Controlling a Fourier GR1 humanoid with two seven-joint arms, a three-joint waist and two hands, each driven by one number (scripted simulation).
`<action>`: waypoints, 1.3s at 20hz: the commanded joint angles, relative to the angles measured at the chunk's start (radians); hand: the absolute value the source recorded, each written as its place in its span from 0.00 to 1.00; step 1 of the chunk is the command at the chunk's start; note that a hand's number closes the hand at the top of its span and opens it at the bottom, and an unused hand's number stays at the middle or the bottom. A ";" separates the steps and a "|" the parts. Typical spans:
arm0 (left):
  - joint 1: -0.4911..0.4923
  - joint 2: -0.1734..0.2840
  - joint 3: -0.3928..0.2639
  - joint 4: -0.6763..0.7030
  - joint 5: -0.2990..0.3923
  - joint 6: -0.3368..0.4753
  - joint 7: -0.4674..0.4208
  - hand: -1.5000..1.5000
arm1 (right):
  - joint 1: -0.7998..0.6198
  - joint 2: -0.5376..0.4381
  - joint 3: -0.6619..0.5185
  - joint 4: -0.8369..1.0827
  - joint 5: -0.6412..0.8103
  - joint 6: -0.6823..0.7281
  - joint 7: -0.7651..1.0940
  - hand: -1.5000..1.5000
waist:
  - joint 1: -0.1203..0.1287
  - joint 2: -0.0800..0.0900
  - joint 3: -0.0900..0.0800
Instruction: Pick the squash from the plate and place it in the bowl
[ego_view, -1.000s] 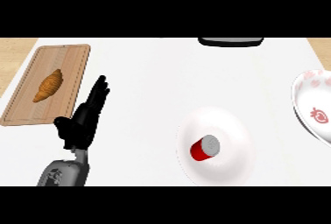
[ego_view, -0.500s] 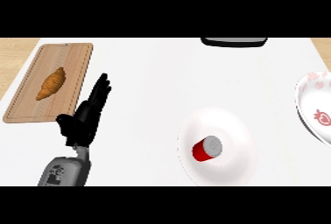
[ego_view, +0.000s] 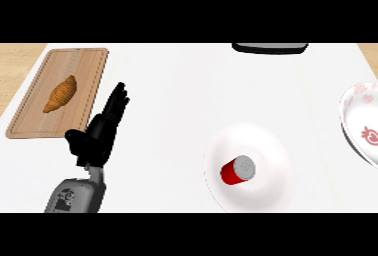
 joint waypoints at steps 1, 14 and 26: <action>-0.008 0.002 0.011 0.016 0.009 -0.011 -0.023 0.50 | -0.110 -0.011 0.059 0.195 0.055 0.121 -0.045 0.00 | 0.007 0.004 0.000; 0.000 -0.018 -0.009 0.020 -0.021 0.015 -0.009 0.50 | -0.216 0.037 0.002 0.356 -0.144 0.308 -0.221 0.00 | -0.013 -0.001 0.002; 0.007 -0.008 -0.008 -0.008 -0.017 0.001 -0.009 0.50 | -0.252 -0.082 -0.039 0.478 -0.326 0.593 -0.046 0.00 | -0.012 0.005 0.004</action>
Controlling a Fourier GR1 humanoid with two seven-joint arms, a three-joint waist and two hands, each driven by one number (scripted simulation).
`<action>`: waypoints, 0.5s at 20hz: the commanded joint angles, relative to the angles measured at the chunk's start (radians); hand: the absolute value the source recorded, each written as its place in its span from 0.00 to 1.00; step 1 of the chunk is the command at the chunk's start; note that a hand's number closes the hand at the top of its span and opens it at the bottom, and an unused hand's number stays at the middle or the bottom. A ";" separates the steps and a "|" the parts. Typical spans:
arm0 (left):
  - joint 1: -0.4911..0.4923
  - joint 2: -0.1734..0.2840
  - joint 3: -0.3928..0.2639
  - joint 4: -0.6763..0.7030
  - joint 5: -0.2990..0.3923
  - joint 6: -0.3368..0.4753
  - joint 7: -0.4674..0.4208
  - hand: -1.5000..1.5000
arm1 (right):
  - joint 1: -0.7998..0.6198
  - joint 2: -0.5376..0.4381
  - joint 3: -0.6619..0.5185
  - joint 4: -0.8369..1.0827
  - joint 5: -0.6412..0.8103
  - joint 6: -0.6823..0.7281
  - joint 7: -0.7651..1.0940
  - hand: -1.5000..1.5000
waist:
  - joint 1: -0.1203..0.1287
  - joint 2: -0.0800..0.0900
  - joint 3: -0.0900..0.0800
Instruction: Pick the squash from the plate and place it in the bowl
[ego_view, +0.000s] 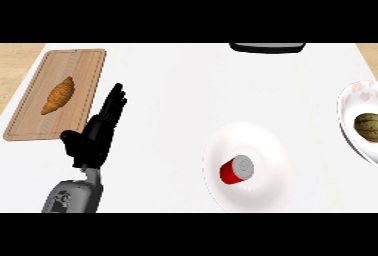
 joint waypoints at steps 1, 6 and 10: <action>0.019 0.002 0.003 -0.007 0.002 -0.002 -0.014 0.50 | -0.008 -0.046 -0.023 0.059 -0.071 0.327 -0.082 0.00 | 0.003 0.000 0.001; 0.014 0.004 0.016 0.014 0.004 0.002 -0.019 0.50 | 0.038 -0.055 -0.002 0.020 -0.108 0.385 -0.095 0.00 | -0.010 0.002 0.004; 0.014 0.004 0.024 0.009 0.012 0.002 -0.023 0.50 | 0.072 -0.083 0.013 -0.010 -0.138 0.427 -0.076 0.00 | -0.016 0.002 0.006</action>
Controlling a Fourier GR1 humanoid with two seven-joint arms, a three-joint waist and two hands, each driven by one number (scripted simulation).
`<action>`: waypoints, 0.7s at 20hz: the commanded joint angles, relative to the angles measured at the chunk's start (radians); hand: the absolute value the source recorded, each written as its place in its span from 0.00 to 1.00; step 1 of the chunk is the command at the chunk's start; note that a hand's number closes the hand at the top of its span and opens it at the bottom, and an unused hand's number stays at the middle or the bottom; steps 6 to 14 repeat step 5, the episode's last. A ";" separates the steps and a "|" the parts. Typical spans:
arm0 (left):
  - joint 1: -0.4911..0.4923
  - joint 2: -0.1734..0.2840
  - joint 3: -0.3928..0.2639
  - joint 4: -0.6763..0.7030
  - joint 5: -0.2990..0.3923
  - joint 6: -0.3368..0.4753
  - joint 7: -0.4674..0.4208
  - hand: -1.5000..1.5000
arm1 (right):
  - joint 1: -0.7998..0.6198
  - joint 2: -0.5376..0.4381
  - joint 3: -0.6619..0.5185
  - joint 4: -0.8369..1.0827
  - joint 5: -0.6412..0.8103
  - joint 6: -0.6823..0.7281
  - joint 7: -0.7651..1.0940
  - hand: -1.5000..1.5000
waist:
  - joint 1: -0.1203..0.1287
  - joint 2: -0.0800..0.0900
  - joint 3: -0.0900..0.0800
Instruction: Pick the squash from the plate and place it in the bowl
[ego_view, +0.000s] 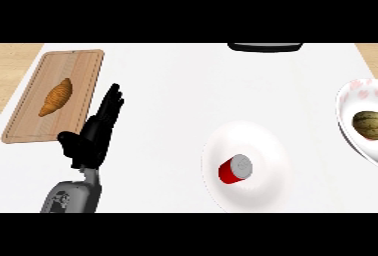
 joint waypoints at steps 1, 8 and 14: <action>0.003 0.003 0.008 -0.003 0.012 -0.009 -0.006 0.50 | 0.039 -0.016 0.005 0.004 -0.036 0.287 -0.179 0.00 | -0.003 0.001 0.002; 0.016 -0.003 -0.005 -0.019 -0.001 0.001 -0.001 0.50 | 0.070 -0.038 0.019 -0.031 -0.062 0.303 -0.173 0.00 | -0.005 -0.005 0.003; 0.016 -0.003 -0.005 -0.019 -0.001 0.001 -0.001 0.50 | 0.070 -0.038 0.019 -0.031 -0.062 0.303 -0.173 0.00 | -0.005 -0.005 0.003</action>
